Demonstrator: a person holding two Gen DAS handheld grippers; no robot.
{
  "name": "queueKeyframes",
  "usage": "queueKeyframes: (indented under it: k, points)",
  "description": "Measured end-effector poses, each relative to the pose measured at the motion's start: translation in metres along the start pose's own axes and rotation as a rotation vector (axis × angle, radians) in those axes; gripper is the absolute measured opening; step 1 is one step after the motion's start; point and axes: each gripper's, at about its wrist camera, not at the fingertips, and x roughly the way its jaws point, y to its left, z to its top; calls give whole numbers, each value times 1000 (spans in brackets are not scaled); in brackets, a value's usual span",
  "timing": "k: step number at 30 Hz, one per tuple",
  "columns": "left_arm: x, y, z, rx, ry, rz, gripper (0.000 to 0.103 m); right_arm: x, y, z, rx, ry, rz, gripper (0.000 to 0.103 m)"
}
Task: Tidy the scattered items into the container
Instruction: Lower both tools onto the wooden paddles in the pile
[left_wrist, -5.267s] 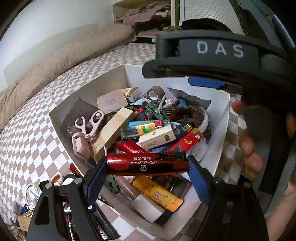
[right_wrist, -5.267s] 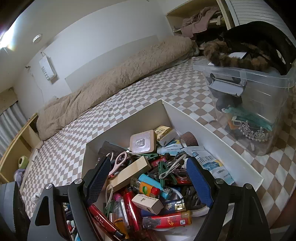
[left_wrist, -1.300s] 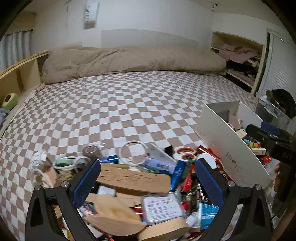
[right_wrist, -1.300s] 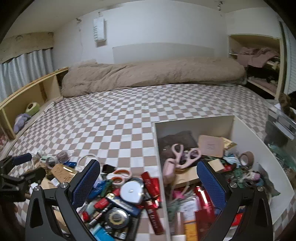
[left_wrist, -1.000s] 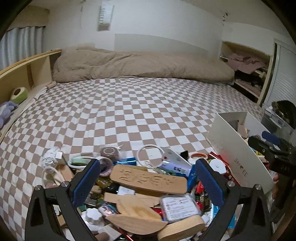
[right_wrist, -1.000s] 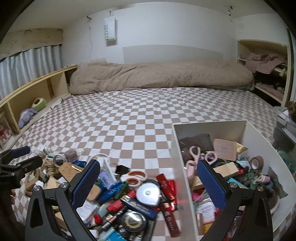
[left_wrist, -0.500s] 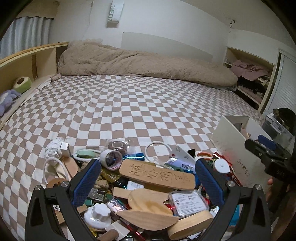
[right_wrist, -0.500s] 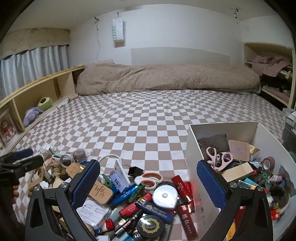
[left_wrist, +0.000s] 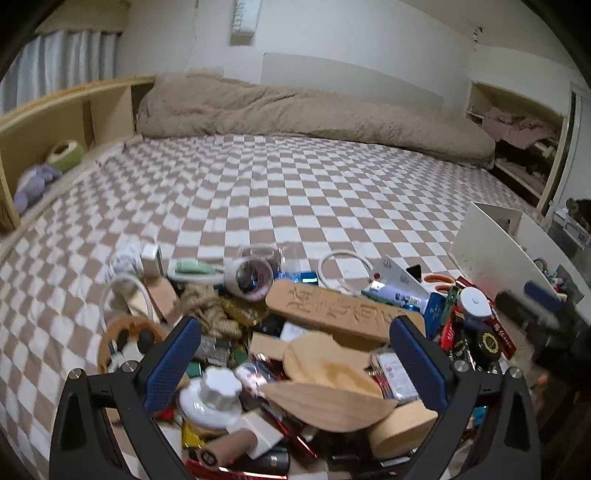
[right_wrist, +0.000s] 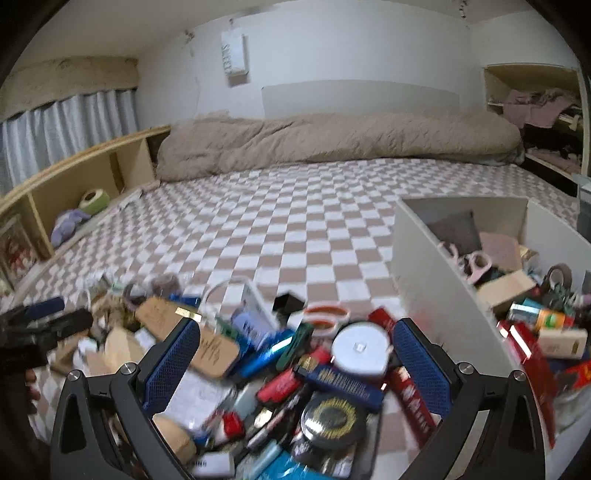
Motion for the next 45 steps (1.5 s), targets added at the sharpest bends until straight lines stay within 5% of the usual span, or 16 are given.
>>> queueKeyframes:
  k: [7, 21, 26, 40, 45]
  points:
    - [-13, 10, -14, -52, -70, 64, 103, -2, 34, -31, -80, 34, 29, 103]
    - [-18, 34, -19, -111, -56, -21, 103, -8, 100, -67, -219, 17, 42, 103]
    - [-21, 32, -19, -85, -88, 13, 103, 0, 119, -73, -287, 23, 30, 103]
    - [-3, 20, -28, -41, 9, -68, 103, 21, 104, -71, -203, 148, 43, 103]
    - [-1, 16, -30, -32, 20, -120, 103, 16, 104, -70, -199, 149, 61, 90]
